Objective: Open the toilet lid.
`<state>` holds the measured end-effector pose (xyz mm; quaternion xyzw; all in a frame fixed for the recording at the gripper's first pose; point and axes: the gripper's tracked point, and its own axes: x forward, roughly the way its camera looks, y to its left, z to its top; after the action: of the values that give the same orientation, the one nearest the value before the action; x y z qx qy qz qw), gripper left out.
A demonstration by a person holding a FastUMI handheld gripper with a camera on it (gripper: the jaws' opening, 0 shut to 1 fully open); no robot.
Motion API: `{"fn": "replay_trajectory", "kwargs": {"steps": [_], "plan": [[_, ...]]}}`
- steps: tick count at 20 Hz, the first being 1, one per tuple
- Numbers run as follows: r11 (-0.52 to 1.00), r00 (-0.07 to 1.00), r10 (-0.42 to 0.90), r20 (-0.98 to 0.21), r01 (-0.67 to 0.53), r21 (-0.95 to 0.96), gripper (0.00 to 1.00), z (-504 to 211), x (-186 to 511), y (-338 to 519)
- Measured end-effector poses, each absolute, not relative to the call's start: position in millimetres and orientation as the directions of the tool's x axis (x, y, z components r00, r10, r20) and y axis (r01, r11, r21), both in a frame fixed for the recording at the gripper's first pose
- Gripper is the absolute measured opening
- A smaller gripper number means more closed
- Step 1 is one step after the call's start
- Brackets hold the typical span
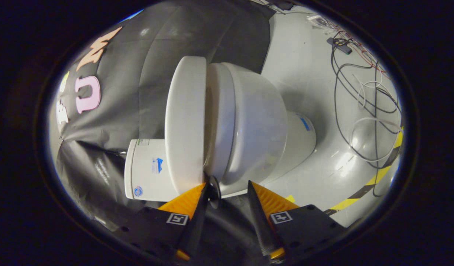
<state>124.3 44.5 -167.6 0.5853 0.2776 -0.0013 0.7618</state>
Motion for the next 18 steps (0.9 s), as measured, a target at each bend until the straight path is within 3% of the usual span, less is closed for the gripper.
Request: {"fn": "replay_trajectory", "kwargs": {"steps": [2,4,6,7,18], "plan": [[0.282,0.86,0.329,-0.39,0.305,0.91,0.41,-161.1,127.6,46.2],[0.283,0.862,0.326,-0.387,0.302,0.91,0.16,-160.6,127.7,45.5],[0.304,0.877,0.301,-0.376,0.285,0.909,0.14,-151.6,126.6,24.0],[0.311,0.874,0.296,-0.385,0.293,0.904,0.01,-163.7,136.9,46.9],[0.526,0.871,0.189,-0.453,0.3,0.796,0.01,-110.3,129.4,46.0]]}}
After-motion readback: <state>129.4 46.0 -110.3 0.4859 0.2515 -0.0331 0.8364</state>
